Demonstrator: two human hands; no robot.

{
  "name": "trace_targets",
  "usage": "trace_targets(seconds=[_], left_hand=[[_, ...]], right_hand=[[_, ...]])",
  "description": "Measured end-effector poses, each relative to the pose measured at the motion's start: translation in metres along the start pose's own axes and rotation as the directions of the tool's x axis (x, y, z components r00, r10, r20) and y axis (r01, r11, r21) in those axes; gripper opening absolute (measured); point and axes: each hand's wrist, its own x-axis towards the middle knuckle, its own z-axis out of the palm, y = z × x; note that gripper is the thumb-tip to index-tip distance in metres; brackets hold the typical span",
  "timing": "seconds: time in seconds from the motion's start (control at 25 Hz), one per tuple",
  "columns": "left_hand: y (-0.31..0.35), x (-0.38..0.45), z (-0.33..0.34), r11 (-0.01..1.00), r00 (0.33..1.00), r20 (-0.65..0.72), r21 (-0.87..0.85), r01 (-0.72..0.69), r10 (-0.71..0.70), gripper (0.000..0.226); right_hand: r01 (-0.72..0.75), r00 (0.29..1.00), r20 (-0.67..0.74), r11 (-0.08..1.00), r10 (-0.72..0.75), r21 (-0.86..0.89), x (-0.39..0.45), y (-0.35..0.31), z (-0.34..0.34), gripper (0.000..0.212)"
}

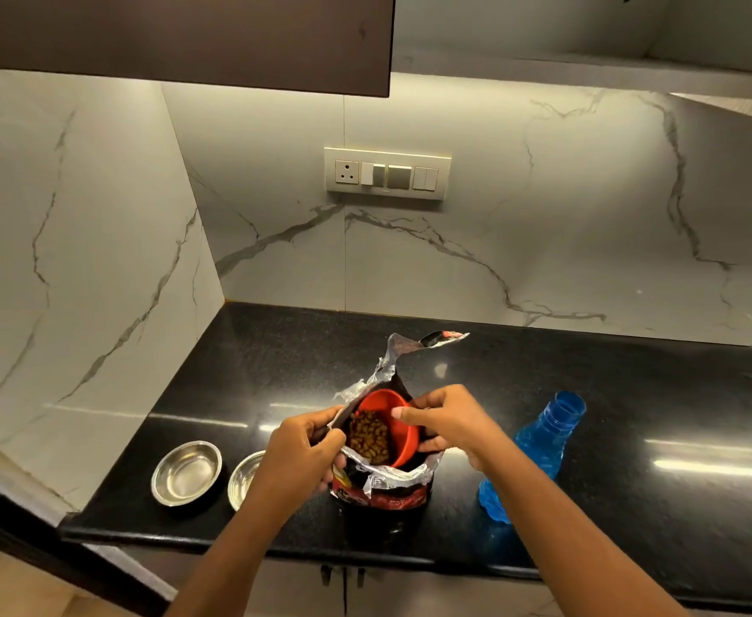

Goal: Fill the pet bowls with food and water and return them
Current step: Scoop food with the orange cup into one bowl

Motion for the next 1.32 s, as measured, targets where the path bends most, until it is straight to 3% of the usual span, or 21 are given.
trace_targets(seconds=[0.08,0.24,0.32,0.56,0.72,0.92,1.08,1.32], left_hand=[[-0.001,0.002,0.0,1.0,1.0,0.016,-0.009,-0.006,0.006,0.042],[0.001,0.005,-0.002,1.0,0.999,0.042,-0.011,-0.027,0.027,0.042],[0.002,0.005,-0.004,0.999,0.998,0.058,-0.006,-0.034,0.034,0.043],[0.0,0.003,-0.007,0.999,0.996,0.079,0.013,-0.046,0.045,0.044],[0.0,0.002,-0.007,0.998,0.995,0.082,0.017,-0.057,0.055,0.043],[-0.001,-0.001,-0.006,0.998,0.997,0.058,0.023,-0.056,0.055,0.044],[-0.002,-0.003,-0.005,0.998,0.999,0.014,0.051,-0.04,0.04,0.042],[-0.002,0.001,-0.001,0.989,0.992,-0.103,0.135,-0.063,0.077,0.032]], right_hand=[[0.027,0.999,-0.03,0.999,-0.027,0.019,-0.009,-0.004,-0.01,0.045],[0.159,0.974,-0.11,0.945,-0.197,-0.286,-0.028,-0.014,0.002,0.05],[0.169,0.958,-0.165,0.926,-0.235,-0.337,-0.027,-0.015,0.012,0.055],[0.106,0.943,-0.205,0.818,-0.264,-0.565,-0.006,-0.01,0.041,0.052],[0.088,0.959,-0.174,0.817,-0.225,-0.57,0.003,-0.01,0.054,0.038],[0.077,0.984,-0.108,0.888,-0.14,-0.454,0.005,-0.005,0.048,0.035],[0.037,0.99,-0.129,0.991,-0.054,-0.129,0.001,0.005,0.032,0.043],[0.05,0.998,-0.04,0.977,-0.042,0.208,-0.011,0.005,-0.003,0.039]])
